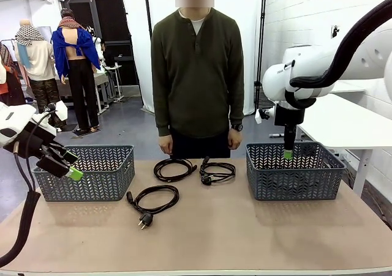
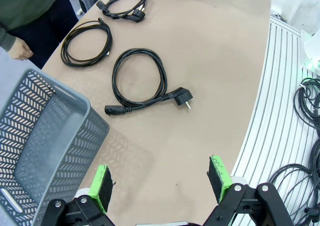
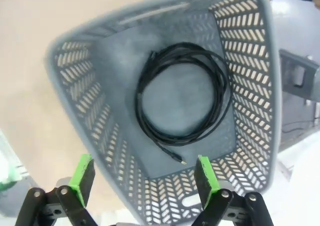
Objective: Organize the cables according to human instructions.
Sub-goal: Pick up a bundle of cables and place it in the basket indicated by the human.
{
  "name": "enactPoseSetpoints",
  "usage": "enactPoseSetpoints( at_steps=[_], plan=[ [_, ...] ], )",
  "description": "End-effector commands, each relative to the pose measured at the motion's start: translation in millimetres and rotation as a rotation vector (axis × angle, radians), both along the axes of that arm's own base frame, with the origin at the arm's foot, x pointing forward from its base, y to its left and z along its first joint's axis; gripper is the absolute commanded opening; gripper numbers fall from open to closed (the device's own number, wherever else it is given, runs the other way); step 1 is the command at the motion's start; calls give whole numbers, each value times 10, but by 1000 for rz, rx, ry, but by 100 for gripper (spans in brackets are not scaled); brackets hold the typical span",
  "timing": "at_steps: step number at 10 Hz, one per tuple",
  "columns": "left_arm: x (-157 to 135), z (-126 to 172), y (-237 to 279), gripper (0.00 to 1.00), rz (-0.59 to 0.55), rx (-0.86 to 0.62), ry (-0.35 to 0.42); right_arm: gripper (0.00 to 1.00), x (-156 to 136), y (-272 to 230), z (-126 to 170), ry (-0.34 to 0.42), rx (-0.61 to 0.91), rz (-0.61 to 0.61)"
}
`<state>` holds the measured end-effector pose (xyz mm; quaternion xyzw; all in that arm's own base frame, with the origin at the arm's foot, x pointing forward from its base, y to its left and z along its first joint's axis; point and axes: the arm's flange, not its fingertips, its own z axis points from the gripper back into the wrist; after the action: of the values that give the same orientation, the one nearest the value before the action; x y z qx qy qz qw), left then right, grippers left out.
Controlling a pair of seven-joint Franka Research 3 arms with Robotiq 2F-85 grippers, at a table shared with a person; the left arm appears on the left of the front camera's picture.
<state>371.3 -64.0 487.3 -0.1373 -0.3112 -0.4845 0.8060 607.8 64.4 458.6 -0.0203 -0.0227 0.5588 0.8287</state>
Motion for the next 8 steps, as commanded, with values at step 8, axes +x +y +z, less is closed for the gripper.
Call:
enactPoseSetpoints(
  at_steps=[8],
  plan=[
    [25, -10, 37, 100, -23, -14, -3, 100, -1345, 761, 276, -216, 268, -111]
  ],
)
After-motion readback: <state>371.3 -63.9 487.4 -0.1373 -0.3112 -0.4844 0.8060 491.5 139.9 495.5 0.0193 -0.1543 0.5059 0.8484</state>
